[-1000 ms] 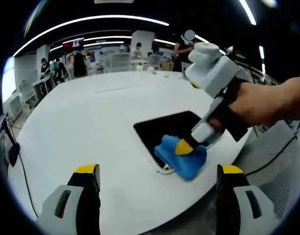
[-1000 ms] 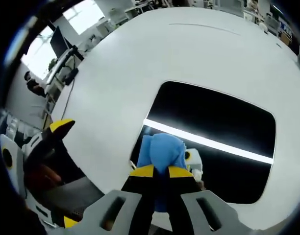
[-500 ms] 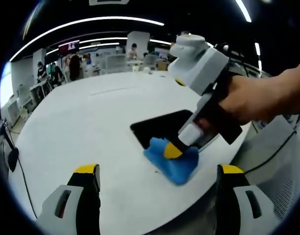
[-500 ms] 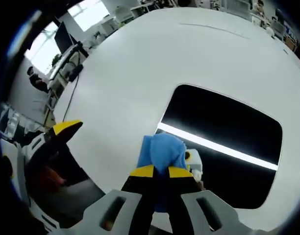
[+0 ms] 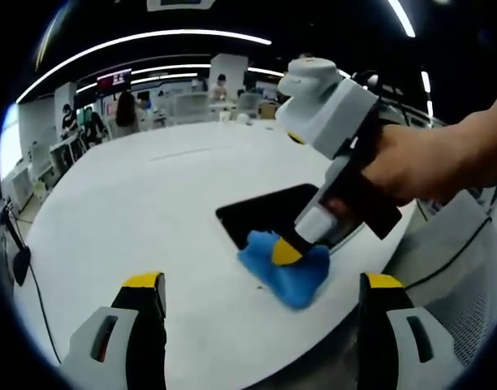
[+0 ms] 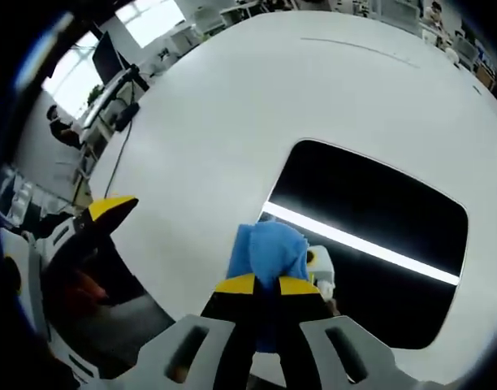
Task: Wipe the mirror surface with the cleaning cloth until all visible marks leave the cleaned area.
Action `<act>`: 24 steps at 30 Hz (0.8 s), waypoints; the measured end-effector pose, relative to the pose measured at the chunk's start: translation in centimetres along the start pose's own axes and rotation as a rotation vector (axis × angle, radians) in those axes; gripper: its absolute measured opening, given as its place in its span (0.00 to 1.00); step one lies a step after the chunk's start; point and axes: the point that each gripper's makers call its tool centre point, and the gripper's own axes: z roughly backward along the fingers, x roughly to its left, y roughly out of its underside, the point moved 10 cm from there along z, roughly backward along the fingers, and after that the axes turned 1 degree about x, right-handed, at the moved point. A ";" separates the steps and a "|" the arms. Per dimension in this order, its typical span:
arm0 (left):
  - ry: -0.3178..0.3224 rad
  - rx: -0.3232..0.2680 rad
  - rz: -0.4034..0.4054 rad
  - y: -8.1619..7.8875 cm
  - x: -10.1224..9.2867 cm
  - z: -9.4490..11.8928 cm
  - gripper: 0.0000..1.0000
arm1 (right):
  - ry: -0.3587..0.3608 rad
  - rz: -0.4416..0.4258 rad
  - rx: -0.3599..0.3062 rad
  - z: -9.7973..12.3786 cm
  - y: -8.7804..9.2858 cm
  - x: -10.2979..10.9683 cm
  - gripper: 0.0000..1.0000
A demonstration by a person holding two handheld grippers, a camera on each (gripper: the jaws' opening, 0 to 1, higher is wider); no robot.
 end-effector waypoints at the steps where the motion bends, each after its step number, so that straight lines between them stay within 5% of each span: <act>1: -0.002 -0.003 0.002 0.0 0.0 0.0 1.00 | 0.000 0.000 0.000 0.0 0.0 0.0 0.02; 24: 0.002 0.000 0.026 0.1 0.1 -0.1 1.00 | -0.001 -0.013 -0.006 -0.7 -2.2 -1.1 0.02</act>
